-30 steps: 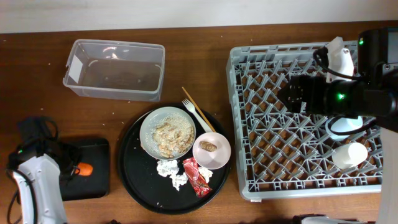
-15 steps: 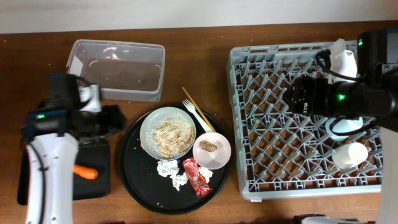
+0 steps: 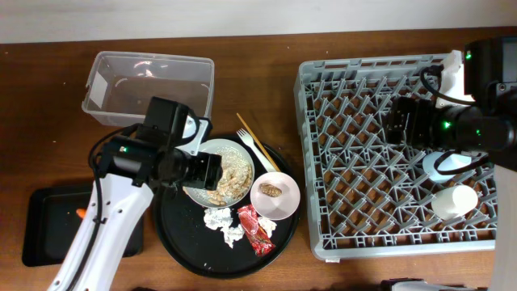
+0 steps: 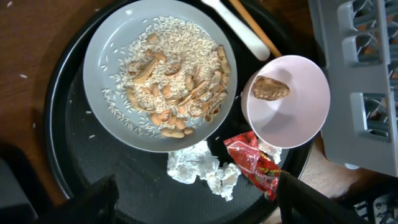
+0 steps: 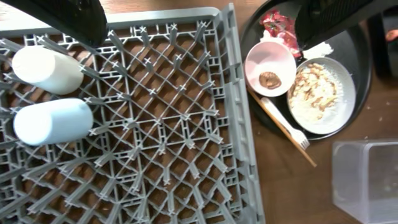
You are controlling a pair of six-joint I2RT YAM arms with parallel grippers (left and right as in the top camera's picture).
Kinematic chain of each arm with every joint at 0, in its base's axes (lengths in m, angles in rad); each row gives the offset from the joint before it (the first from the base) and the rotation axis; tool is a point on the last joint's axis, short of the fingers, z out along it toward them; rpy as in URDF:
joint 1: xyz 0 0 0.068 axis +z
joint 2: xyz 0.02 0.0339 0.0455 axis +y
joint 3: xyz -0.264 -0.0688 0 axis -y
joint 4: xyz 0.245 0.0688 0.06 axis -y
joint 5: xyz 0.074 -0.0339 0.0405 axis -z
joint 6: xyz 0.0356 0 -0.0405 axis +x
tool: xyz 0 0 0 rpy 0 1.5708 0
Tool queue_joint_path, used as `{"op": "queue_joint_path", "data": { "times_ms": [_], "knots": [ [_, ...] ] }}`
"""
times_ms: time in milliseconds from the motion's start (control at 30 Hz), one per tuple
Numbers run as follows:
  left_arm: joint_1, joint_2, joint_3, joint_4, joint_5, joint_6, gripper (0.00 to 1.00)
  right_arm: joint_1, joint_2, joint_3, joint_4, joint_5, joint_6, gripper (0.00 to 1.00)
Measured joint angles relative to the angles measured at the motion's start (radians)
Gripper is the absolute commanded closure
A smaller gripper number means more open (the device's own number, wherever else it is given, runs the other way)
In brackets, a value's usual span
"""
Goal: Sort waste into correct bins and load items into the dishwasher rack
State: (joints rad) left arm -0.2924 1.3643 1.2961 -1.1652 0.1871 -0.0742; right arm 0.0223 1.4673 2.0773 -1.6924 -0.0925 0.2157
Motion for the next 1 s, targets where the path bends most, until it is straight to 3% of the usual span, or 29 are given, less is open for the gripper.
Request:
{"op": "queue_joint_path", "data": {
  "times_ms": [267, 567, 1000],
  "knots": [
    [-0.139, 0.221, 0.003, 0.04, -0.047, -0.084, 0.2, 0.0, 0.013, -0.443, 0.129, -0.078, 0.038, 0.03],
    [-0.14, 0.217, 0.017, -0.027, -0.049, -0.092, 0.18, 0.056, 0.013, -0.458, 0.196, -0.106, 0.034, 0.03],
    [-0.14, 0.159, 0.056, 0.006, -0.143, -0.168, 0.16, 0.057, 0.013, -0.458, 0.189, -0.109, 0.035, 0.02]
  ]
}}
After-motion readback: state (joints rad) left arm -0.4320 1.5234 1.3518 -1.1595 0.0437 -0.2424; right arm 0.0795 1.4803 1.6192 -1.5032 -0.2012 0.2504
